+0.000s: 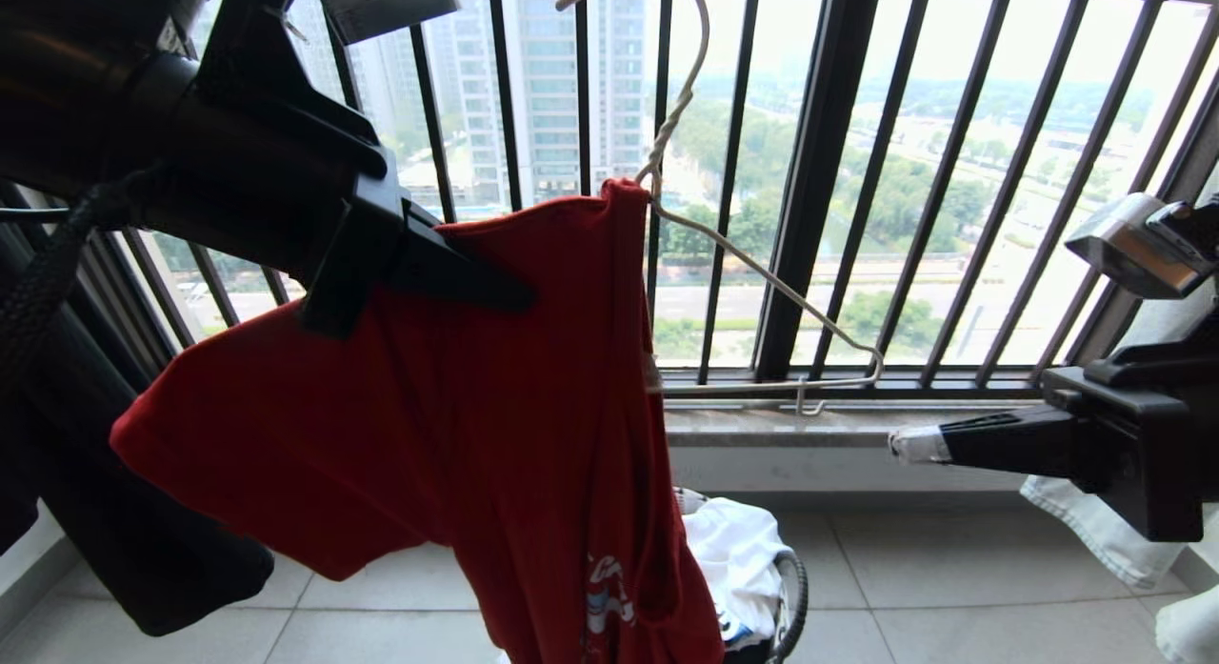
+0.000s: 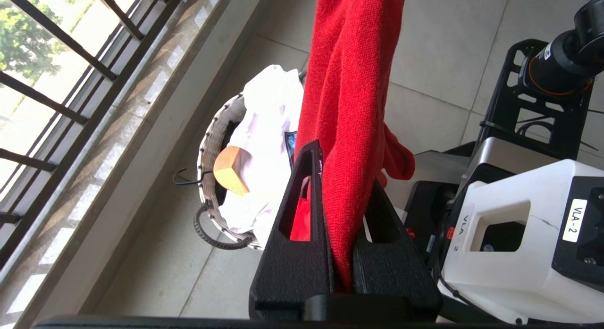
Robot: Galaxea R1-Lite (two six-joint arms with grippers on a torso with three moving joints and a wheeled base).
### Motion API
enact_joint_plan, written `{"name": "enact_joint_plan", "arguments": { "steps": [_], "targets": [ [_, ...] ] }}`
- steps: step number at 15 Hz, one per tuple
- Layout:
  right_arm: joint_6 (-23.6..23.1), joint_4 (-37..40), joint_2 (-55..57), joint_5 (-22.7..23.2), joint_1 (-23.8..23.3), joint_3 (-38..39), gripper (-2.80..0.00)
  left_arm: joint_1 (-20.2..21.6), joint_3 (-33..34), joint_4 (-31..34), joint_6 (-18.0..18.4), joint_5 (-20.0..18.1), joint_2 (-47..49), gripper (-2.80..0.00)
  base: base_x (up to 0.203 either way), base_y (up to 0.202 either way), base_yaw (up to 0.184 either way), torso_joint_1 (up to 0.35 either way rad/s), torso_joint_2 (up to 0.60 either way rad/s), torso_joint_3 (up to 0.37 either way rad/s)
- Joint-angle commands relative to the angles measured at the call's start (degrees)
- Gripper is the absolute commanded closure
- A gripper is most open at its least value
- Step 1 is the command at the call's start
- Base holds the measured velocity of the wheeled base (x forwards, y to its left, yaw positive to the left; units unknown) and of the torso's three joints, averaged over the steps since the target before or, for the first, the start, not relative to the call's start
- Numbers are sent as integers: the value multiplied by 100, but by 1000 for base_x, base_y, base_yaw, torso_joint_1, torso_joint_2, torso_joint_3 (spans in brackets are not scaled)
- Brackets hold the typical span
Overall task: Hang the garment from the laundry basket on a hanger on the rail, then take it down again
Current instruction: Hang the clothes on the clothes rack
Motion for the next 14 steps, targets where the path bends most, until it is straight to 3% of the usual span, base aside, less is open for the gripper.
{"name": "enact_joint_plan", "arguments": {
  "steps": [1,2,6,12,14],
  "targets": [
    [123,-31,152,-28,550,141,0,2,-3,-66,-34,-15,-68,0,0,0,0,0,0,0],
    [239,-118,329,-62,734,138,0,0,-4,-118,-45,-16,-84,0,0,0,0,0,0,0],
    [1778,-1396,812,-334,1217,387,0,0,1,-138,-37,-15,-120,0,0,0,0,0,0,0],
    [1944,-1585,1045,-816,1682,547,0,0,4,-340,-108,-15,-146,0,0,0,0,0,0,0],
    [2344,-1709,1070,-1041,1843,543,0,0,4,-357,-108,-15,-155,0,0,0,0,0,0,0]
  ]
}}
